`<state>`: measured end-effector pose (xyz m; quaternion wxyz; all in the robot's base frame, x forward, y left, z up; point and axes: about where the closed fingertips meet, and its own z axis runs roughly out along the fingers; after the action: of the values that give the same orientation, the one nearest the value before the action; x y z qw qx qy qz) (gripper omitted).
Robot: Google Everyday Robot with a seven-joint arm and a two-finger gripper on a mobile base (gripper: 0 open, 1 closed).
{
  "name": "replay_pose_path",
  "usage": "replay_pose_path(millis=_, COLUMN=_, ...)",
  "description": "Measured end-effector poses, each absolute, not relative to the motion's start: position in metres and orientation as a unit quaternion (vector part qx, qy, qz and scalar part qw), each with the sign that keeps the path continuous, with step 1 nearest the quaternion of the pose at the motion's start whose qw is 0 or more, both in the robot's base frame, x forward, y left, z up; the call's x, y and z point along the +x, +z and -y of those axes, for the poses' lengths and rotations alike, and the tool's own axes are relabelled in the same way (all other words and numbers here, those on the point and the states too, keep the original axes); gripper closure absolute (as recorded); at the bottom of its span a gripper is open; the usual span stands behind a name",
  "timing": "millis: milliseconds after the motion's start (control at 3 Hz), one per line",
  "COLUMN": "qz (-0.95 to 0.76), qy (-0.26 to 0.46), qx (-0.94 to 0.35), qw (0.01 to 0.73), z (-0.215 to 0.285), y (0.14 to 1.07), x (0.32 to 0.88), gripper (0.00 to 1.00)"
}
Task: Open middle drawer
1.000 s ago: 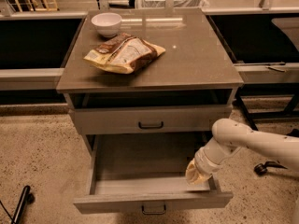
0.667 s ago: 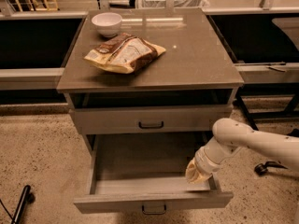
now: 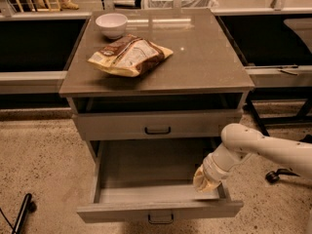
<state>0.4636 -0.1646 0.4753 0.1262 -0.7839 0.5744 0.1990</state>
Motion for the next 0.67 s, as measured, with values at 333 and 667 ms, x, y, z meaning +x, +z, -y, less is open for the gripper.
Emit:
replay_pose_path(millis=333, qz=-0.574, qy=0.199, qx=-0.784, qw=0.126, z=0.1646, y=0.4753, x=0.4635, gripper=0.07)
replay_pose_path(millis=667, qz=-0.574, qy=0.199, qx=-0.784, qw=0.126, z=0.1646, y=0.4752, x=0.4635, gripper=0.0)
